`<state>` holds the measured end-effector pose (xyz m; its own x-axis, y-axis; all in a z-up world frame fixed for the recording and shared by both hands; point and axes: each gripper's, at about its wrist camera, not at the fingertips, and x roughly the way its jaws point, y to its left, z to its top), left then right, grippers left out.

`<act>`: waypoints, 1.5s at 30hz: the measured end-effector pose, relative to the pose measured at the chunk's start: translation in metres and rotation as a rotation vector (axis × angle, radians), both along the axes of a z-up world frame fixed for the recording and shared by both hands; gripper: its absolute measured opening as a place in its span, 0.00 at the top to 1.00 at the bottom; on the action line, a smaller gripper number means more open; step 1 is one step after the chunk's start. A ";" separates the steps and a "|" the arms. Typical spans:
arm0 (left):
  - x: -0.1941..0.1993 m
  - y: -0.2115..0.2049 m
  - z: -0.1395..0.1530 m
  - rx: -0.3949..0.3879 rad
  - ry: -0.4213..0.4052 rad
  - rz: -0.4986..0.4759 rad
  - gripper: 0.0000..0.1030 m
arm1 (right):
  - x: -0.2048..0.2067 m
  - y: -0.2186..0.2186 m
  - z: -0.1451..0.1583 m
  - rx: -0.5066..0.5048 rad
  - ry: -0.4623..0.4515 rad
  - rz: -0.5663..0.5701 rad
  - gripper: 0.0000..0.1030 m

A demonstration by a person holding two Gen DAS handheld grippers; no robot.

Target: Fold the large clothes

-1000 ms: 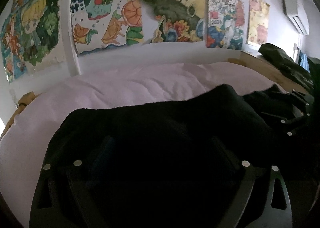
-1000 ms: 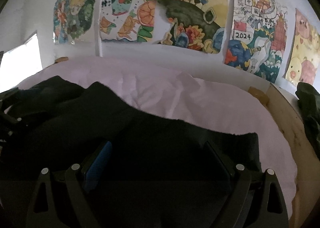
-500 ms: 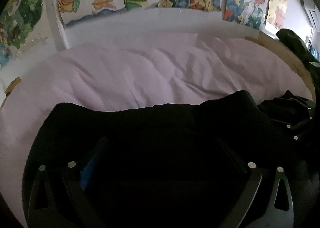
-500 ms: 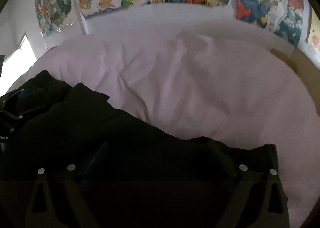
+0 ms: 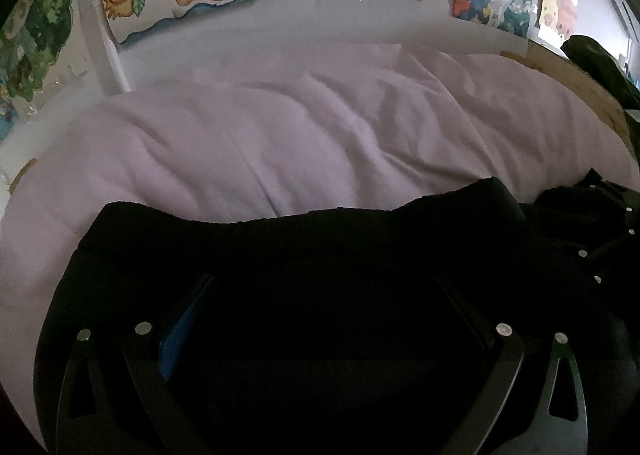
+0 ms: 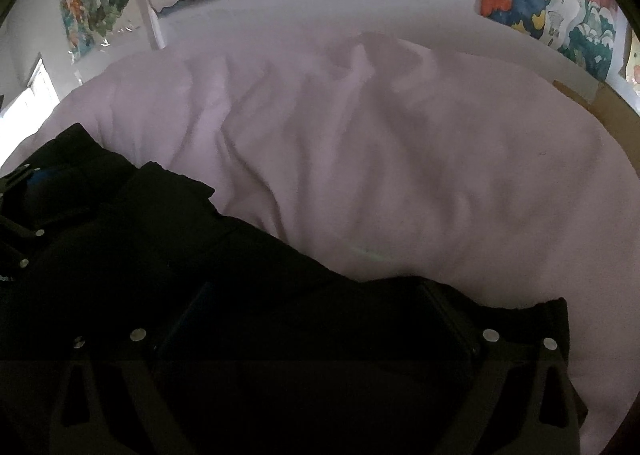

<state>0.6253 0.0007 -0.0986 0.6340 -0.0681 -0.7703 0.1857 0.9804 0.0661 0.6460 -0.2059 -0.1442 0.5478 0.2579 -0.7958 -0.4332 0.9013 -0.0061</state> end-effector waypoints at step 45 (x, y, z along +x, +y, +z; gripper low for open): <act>-0.113 0.082 0.078 -0.156 -0.156 0.021 0.01 | -0.101 -0.092 0.069 0.050 -0.096 -0.136 0.02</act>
